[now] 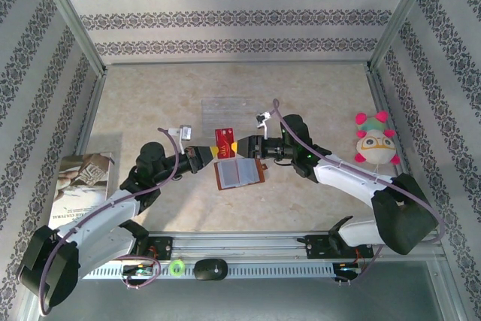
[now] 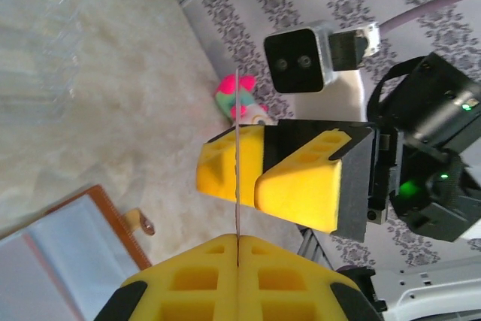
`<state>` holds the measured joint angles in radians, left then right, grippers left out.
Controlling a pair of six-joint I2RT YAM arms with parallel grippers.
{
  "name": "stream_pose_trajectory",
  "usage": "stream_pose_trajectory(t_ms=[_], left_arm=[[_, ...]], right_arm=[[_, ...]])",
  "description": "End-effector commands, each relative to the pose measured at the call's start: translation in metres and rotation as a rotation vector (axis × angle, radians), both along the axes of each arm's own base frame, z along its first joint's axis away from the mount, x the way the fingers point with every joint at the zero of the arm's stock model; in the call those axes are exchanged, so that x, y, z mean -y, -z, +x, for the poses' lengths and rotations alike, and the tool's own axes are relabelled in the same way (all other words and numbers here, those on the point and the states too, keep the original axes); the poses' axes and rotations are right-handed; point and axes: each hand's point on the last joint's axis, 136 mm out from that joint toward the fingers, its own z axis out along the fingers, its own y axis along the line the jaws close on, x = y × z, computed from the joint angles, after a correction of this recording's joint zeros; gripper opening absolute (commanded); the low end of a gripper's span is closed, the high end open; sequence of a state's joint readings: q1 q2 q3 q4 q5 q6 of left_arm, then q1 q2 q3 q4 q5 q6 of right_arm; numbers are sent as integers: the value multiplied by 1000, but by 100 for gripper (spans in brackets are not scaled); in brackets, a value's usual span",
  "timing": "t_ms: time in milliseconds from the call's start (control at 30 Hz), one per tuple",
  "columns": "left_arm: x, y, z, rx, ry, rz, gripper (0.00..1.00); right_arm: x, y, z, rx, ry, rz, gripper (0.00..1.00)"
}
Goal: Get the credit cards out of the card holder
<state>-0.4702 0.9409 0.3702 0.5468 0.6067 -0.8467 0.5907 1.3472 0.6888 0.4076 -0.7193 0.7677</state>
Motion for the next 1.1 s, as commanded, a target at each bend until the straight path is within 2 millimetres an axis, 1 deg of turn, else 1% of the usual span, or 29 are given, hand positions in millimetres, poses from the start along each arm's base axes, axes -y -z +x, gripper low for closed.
stream_pose_trajectory(t_ms=[0, 100, 167, 300, 400, 467, 500, 533, 567, 600, 667, 700, 733, 767, 800, 867, 933, 967, 1067], left_arm=[[-1, -18, -3, 63, 20, -47, 0], [-1, -21, -4, 68, 26, -61, 0], [-1, -21, -4, 66, 24, -60, 0], [-3, -17, -2, 51, 9, -50, 0], [-3, -15, 1, 29, 3, -46, 0], [-3, -13, 3, 7, -2, -38, 0], [-3, -11, 4, -5, -9, -32, 9], [-5, -8, 6, -26, -22, -22, 28], [-7, -6, 7, -36, -36, -15, 41], [-10, -4, 9, -53, -56, -7, 51], [-19, 3, 13, -96, -106, 19, 60], [-25, 5, 16, -121, -139, 32, 79], [-32, 10, 18, -152, -165, 49, 86], [-34, 10, 19, -162, -171, 55, 92], [-39, 12, 20, -182, -188, 69, 95], [-49, 18, 24, -222, -230, 125, 97], [-61, 27, 26, -269, -278, 203, 100], [-65, 28, 27, -276, -291, 228, 100], [-82, 34, 26, -315, -355, 315, 100]], right_arm=[[-8, -25, -7, 30, -78, 115, 50], [-14, -29, -10, 23, -108, 131, 48], [-17, -32, -12, 24, -120, 143, 45], [-18, -37, -13, 32, -127, 152, 31], [-18, -36, -12, 31, -124, 145, 20], [-19, -35, -11, 29, -127, 142, 11], [-19, -35, -10, 31, -126, 140, 6], [-19, -36, -8, 34, -125, 135, 2], [-17, -38, -6, 45, -121, 128, 1], [-14, -38, -2, 54, -110, 106, 0], [-7, -35, 8, 91, -78, 10, 0], [-1, -30, 13, 117, -60, -79, 0], [3, -27, 19, 157, -51, -171, 0], [7, -25, 23, 185, -51, -250, 0], [13, -20, 31, 209, -43, -346, 0], [25, -11, 43, 246, -41, -506, 0], [33, -7, 57, 307, -68, -644, 0], [36, -5, 63, 327, -85, -696, 0], [35, -3, 79, 389, -159, -813, 0]])
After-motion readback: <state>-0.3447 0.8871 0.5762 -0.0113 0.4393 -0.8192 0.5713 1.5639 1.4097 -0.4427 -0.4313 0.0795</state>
